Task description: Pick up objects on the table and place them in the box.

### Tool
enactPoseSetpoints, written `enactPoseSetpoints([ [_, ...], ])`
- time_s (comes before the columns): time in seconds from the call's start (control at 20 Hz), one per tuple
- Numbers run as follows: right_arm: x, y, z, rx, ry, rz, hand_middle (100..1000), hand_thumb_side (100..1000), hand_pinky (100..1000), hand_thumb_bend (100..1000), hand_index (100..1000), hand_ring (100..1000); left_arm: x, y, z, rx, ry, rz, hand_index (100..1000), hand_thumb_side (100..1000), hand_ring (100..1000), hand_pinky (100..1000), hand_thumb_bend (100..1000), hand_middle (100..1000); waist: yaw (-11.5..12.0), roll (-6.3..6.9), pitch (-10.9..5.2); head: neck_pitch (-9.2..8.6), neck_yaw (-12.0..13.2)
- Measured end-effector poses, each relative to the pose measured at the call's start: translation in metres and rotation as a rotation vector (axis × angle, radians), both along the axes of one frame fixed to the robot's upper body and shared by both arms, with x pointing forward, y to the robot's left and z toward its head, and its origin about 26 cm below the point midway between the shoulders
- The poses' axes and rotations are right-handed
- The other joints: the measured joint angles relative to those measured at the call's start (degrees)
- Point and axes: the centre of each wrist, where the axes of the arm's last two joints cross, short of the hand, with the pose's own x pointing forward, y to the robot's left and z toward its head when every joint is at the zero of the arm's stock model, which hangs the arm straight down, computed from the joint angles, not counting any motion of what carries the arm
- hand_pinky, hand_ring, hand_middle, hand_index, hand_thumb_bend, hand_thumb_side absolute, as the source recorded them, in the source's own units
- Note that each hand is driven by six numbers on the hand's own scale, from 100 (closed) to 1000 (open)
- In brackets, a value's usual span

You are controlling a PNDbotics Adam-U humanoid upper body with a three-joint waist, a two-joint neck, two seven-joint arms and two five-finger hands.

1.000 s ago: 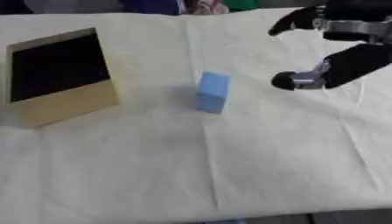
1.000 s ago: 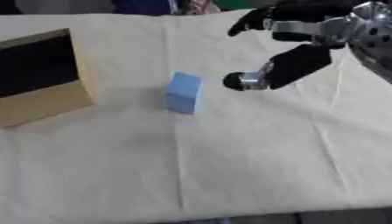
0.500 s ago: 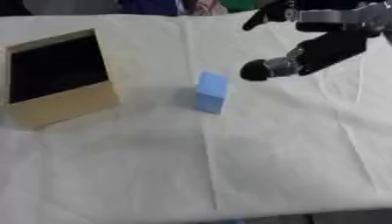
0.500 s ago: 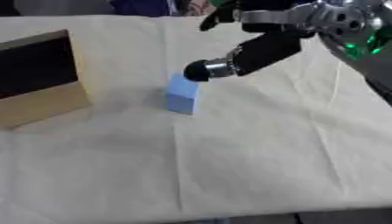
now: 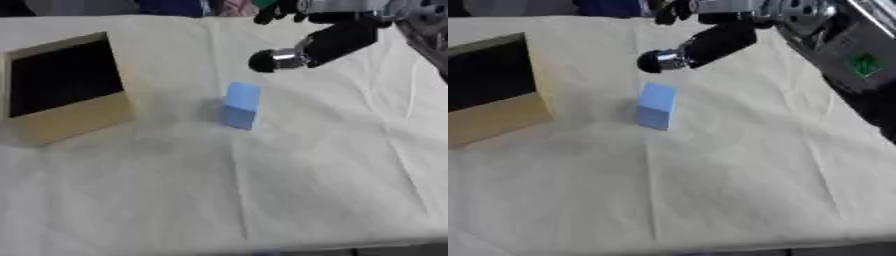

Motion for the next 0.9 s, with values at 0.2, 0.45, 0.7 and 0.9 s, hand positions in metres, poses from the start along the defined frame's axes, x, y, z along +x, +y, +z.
enactPoseSetpoints([
  [0.2, 0.012, 0.001, -0.006, 0.012, 0.034, -0.016, 939, 738, 948, 358, 1000, 1000, 0.000, 0.000, 0.000, -0.004, 0.002, -0.003, 900, 836, 936, 922, 368, 777, 0.29, 0.01, 0.31, 0.00, -0.27],
  [0.45, 0.025, 0.002, -0.016, 0.027, 0.078, -0.034, 957, 724, 951, 349, 1000, 1000, 0.000, -0.001, 0.000, -0.008, 0.005, -0.007, 893, 831, 932, 921, 356, 769, 0.62, 0.02, 0.56, 0.31, -0.65],
  [0.7, 0.033, 0.001, -0.023, 0.031, 0.106, -0.050, 959, 818, 947, 431, 1000, 1000, 0.000, -0.001, 0.000, -0.010, 0.010, -0.005, 891, 830, 929, 920, 357, 763, 0.71, -0.03, 0.73, 0.46, -0.48],
  [0.9, 0.037, 0.002, -0.029, 0.032, 0.127, -0.057, 954, 884, 942, 489, 1000, 1000, 0.001, -0.002, 0.001, -0.011, 0.005, -0.007, 888, 830, 928, 919, 353, 761, 0.89, -0.03, 0.97, 0.51, -0.40],
])
